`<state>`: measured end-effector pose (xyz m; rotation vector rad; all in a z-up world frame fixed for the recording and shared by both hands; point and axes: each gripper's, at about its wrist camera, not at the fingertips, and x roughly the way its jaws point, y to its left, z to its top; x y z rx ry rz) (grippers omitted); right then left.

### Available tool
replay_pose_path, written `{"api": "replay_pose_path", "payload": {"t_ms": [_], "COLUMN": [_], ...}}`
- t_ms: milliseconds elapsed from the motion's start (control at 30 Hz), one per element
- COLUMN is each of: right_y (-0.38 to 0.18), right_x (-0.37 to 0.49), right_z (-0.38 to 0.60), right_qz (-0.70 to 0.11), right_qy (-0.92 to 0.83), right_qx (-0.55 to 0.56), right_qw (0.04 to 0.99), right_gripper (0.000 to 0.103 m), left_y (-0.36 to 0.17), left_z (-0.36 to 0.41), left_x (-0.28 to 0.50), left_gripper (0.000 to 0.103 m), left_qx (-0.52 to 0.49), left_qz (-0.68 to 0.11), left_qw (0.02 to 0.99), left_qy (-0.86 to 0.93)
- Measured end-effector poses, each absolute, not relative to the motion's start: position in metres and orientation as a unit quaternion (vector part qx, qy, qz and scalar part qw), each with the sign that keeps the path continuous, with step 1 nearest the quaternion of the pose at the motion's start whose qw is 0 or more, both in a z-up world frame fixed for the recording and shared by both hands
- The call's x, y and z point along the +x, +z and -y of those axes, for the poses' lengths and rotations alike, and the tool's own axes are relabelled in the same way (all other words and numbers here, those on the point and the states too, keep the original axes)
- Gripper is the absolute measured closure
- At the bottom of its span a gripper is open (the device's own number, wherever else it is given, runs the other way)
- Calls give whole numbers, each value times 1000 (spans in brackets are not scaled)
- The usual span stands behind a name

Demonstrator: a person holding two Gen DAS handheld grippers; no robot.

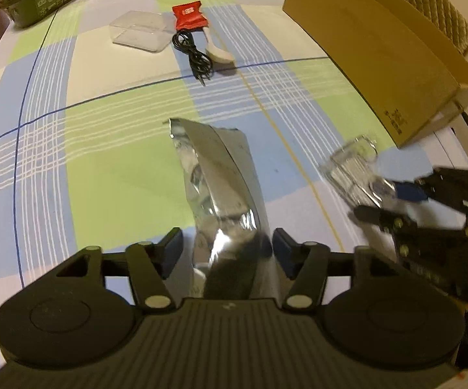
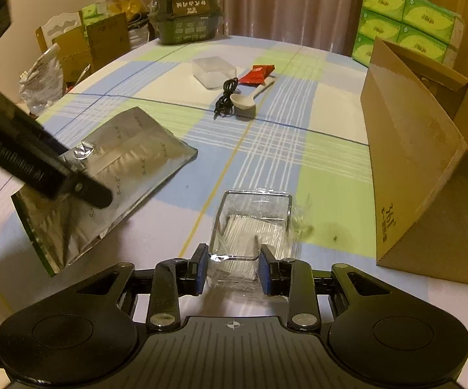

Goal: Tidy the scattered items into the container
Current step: 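Lift the foil bag and clear tray and carry them toward the cardboard box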

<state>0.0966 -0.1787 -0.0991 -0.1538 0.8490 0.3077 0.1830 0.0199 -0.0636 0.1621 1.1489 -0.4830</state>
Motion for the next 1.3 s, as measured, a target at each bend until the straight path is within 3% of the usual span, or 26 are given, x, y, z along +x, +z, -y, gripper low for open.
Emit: {"api": "replay_pose_path", "payload": {"t_ms": [333,433,533,633,933,1067,1100,1133,1300], "right_y": [-110,-110,-111,-111,-111,-114,-114,-114,-107], "right_x": [98,97,95,93,97,99,98,98,93], "right_z": [178,177,178,180,174,172,172,173,176], "right_qz": [-400,-398,-396,-398,-397,-397,-395,-396,-394], "right_qy": [142,140,136,134,140,134,132,132,137], "right_qx": [-107,-108,-109,-107,-112,-120,-124,-126,-120], "right_qw": [899,900,902,901,900,900,901,900,901], "right_gripper": [64,60,52,51,52,56,70,73,75], "left_y": [-82,-82,-81,-76,-73,-72,-72,-71,-67], "left_z": [-1,6,11,13,11,9,9,9,7], "left_x": [216,219,217,209,198,199,199,199,197], "left_gripper": [44,47,59,64,65,65,65,66,67], "left_qx": [101,126,152,174,175,171,171,171,167], "left_qz": [-584,-586,-583,-569,-565,-565,-565,-565,-563], "left_qw": [766,758,752,756,759,760,760,760,764], "left_qy": [-250,-256,-267,-272,-272,-271,-271,-271,-269]}}
